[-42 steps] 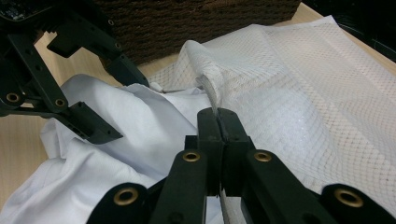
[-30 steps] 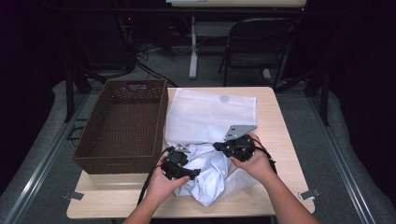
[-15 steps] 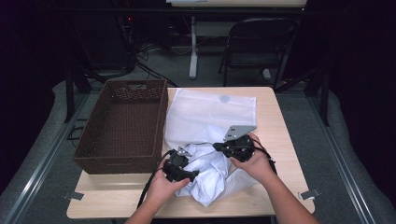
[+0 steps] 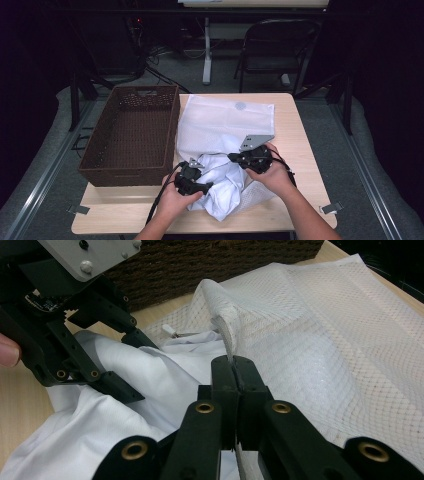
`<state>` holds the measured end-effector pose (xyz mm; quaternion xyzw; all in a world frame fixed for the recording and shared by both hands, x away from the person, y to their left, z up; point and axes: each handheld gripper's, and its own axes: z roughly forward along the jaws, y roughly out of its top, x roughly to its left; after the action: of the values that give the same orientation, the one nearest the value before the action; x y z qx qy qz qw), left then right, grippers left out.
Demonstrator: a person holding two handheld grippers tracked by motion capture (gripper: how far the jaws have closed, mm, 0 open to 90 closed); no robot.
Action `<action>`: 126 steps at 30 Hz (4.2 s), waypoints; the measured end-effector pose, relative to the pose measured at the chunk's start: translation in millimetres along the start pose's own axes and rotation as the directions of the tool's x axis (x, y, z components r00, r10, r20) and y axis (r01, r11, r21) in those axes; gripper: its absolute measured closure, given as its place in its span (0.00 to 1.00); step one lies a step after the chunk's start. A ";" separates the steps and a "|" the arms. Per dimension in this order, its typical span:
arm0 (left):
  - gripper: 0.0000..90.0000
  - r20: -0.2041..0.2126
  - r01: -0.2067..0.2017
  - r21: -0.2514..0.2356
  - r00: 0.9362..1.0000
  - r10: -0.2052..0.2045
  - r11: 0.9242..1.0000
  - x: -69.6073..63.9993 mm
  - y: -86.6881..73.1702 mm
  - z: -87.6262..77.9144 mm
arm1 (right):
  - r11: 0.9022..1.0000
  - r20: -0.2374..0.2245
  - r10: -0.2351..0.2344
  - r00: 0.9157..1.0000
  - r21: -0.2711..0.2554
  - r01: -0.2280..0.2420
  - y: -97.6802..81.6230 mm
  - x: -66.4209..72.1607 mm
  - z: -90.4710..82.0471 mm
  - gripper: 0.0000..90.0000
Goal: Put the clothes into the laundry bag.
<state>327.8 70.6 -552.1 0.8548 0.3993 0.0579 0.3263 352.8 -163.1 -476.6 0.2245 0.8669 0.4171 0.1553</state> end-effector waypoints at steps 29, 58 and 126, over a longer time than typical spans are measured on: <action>0.82 0.008 0.032 -0.007 0.999 -0.032 0.999 -6.2 6.6 -3.2 | 1.000 -0.003 -0.002 1.000 -0.006 0.002 1.5 2.0 -1.4 0.99; 0.83 -0.007 0.060 -0.050 0.998 -0.060 0.997 -3.0 33.6 -4.0 | 1.000 -0.002 -0.013 1.000 -0.008 0.013 2.4 3.4 -2.1 0.99; 0.53 0.015 0.090 -0.087 0.996 -0.089 0.992 4.5 48.4 4.8 | 1.000 0.002 -0.010 1.000 -0.005 0.010 1.4 2.6 -1.0 0.99</action>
<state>363.8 48.7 -527.3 0.8212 0.4326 0.0561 0.3680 350.5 -161.7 -475.1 0.2202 0.8669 0.4182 0.1585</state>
